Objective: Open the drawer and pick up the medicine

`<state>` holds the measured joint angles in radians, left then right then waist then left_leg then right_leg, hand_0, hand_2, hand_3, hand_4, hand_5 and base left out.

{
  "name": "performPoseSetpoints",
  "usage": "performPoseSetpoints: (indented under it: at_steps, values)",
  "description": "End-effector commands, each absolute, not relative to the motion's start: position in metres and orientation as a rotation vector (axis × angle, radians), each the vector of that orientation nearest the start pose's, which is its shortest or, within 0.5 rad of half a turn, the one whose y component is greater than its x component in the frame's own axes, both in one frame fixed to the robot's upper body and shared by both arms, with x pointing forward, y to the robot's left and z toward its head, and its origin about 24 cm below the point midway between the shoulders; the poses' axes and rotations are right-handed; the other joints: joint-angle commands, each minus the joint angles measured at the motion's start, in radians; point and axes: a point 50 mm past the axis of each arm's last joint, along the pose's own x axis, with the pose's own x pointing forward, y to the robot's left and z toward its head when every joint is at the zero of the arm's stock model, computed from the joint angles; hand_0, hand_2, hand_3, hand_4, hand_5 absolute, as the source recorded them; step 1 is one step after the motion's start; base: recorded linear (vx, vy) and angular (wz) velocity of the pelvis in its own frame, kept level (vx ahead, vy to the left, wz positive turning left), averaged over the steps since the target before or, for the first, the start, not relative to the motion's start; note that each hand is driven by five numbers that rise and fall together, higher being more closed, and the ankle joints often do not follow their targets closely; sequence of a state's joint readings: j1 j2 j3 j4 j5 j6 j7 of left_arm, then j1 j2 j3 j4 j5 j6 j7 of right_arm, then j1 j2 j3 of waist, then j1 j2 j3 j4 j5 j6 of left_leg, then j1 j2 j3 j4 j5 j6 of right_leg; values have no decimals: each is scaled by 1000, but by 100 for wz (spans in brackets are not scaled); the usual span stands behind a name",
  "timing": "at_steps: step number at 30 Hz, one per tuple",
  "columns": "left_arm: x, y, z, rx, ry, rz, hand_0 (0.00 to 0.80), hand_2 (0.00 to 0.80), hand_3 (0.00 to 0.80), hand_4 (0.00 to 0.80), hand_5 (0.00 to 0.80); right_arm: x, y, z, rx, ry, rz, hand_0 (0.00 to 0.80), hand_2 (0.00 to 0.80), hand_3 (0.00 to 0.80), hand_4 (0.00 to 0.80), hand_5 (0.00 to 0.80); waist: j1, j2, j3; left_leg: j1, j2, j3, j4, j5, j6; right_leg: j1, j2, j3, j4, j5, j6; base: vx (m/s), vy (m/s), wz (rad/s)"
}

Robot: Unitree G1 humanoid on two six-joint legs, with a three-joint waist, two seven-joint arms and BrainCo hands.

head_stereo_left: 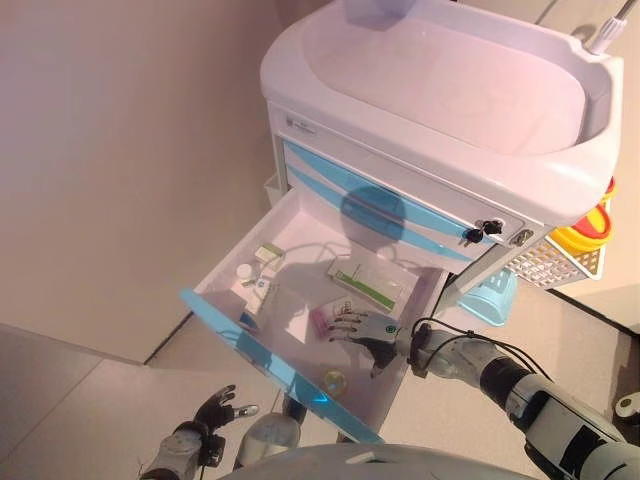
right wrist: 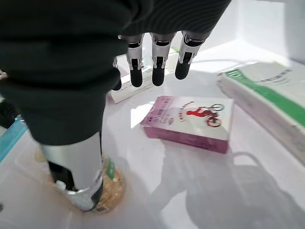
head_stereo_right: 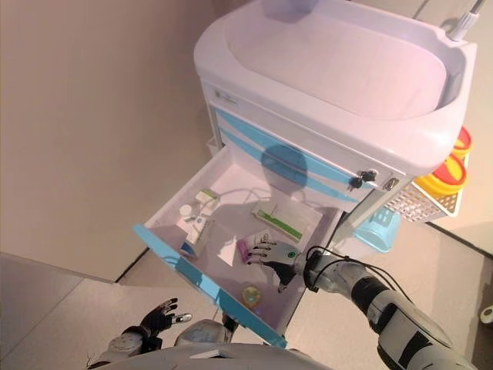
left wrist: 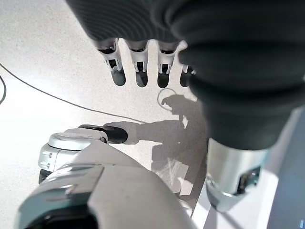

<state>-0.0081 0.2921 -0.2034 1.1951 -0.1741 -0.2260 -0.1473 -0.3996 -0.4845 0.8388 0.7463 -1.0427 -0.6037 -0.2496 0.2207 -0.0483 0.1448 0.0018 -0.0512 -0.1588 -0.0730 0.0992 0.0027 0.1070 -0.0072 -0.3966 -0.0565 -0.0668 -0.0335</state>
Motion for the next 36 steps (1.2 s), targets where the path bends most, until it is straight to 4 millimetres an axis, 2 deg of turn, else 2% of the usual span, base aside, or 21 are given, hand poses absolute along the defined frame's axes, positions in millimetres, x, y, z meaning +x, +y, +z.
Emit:
performPoseSetpoints:
  at_steps: [1, 7, 17, 30, 36]
  values:
    - [131, 226, -144, 197, 932, -129, 0, 0, 0, 0, 0, 232, -106, -45, -1427, -460, 1106, 0, 0, 0, 0, 0, 17, 6, -3, -24, -36, 7, 0, -54, -3, -46, -54, 33, 89, 11, 72, 0, 0, 0]
    - [129, 223, -146, 192, 949, -127, 0, 0, 0, 0, 0, 231, -101, -48, -1439, -443, 1074, 0, 0, 0, 0, 0, 13, 14, -2, -30, -38, 6, -2, -49, -4, -49, -55, 30, 85, 15, 74, 0, 0, 0]
    - [131, 225, -146, 181, 958, -106, 0, 0, 0, 0, 0, 226, -87, -42, -1443, -458, 1235, 0, 0, 0, 0, 0, 13, 13, -8, -28, -38, 3, -6, -46, -6, -46, -56, 30, 81, 14, 73, 0, 0, 0]
    - [125, 225, -148, 198, 977, -126, 0, 0, 0, 0, 0, 202, -99, -66, -1410, -451, 1274, 0, 0, 0, 0, 0, 23, -1, -18, -23, -36, -3, -7, -48, -6, -39, -55, 29, 78, 16, 77, 0, 0, 0]
    - [118, 214, -150, 225, 970, -179, 0, 0, 0, 0, 0, 205, -105, -70, -1398, -422, 1206, 0, 0, 0, 0, 0, 43, 5, -14, -25, -44, -20, -8, -39, -7, -33, -61, 15, 73, 25, 84, -4, -5, 3]
